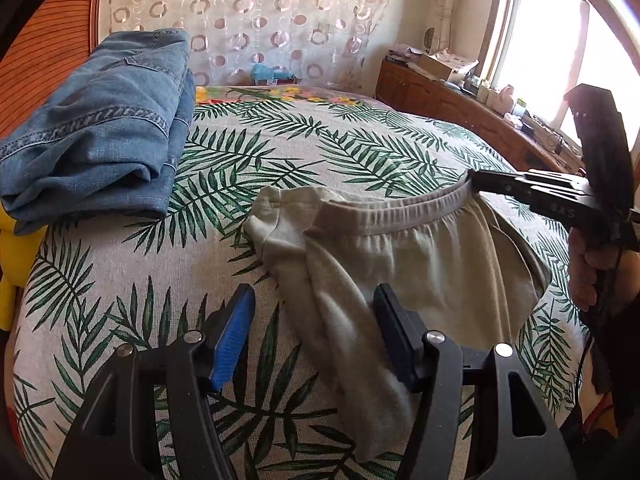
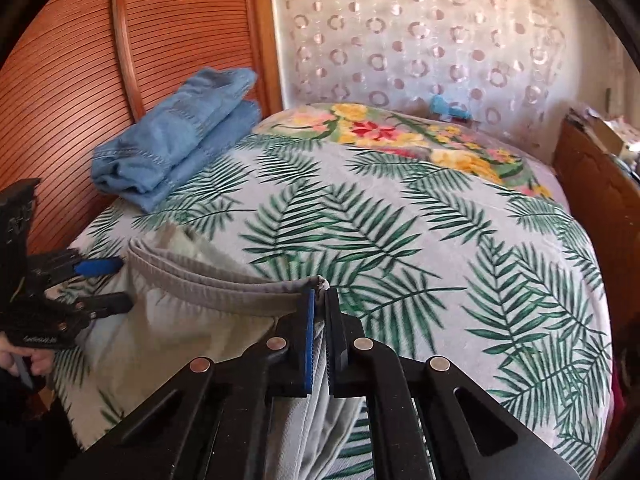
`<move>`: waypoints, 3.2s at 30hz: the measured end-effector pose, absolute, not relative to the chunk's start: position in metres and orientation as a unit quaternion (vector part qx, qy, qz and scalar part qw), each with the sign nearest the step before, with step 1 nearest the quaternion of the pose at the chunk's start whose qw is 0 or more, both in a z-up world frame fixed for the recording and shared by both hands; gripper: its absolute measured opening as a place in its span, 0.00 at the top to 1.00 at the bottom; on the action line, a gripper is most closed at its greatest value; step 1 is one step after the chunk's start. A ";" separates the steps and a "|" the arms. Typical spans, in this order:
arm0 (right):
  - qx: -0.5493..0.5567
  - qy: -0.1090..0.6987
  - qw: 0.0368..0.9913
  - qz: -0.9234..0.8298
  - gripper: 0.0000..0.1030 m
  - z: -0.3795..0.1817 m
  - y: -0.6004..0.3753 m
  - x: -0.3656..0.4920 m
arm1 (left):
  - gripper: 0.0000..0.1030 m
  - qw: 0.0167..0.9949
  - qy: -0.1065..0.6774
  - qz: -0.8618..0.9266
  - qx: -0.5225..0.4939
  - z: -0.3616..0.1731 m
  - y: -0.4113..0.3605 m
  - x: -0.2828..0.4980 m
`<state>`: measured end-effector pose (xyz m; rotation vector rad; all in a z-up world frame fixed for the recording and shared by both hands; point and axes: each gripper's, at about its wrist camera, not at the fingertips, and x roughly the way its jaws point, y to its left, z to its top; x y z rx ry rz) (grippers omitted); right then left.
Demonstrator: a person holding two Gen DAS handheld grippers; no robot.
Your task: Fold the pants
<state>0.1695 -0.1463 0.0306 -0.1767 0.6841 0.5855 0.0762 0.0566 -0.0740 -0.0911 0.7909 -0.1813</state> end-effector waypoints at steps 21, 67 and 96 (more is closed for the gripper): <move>-0.095 0.365 0.886 0.269 0.63 0.011 -0.157 0.143 | 0.39 0.917 0.391 -0.078 -0.029 -0.076 0.053 0.079; -0.073 0.364 0.879 0.301 0.97 0.014 -0.220 0.072 | 0.39 0.918 0.390 -0.073 -0.016 -0.078 0.051 0.078; -0.048 0.357 0.886 0.293 0.98 0.011 -0.227 0.064 | 0.88 0.921 0.370 -0.124 -0.026 -0.074 0.041 0.016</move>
